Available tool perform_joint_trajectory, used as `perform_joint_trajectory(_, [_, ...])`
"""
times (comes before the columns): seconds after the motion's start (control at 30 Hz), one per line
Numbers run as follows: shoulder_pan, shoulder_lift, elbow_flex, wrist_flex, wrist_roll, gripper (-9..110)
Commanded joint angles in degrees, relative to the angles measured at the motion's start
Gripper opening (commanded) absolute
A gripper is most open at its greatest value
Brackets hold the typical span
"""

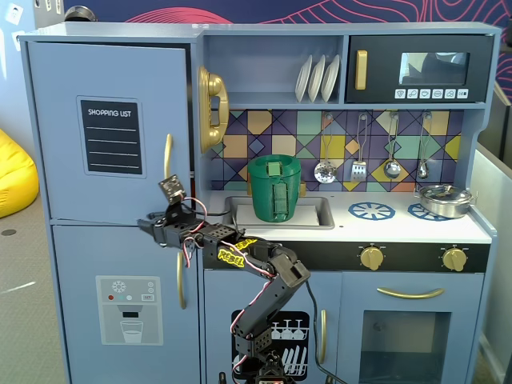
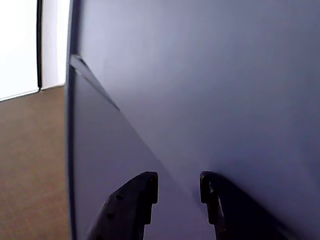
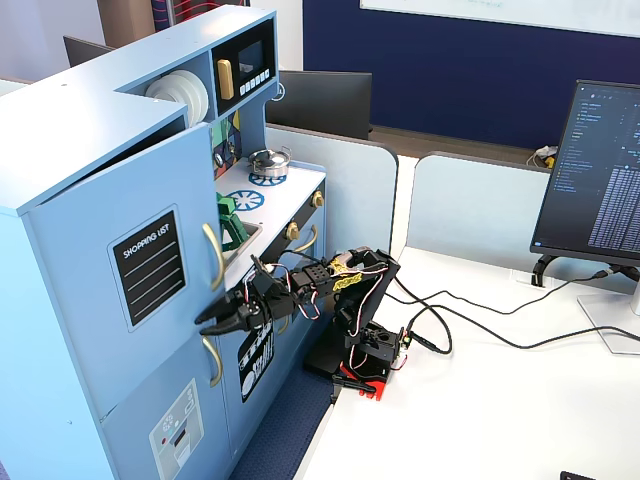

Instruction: Close the left cabinet door

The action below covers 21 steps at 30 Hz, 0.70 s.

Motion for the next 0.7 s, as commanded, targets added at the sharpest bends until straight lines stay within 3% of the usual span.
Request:
perform_joint_trajectory(0.0, [3.69,0.26,-1.14,-3.78,0.26,0])
perform_joint_trajectory(0.67, [11.16,-3.69,-1.76,-8.88,0.18,0])
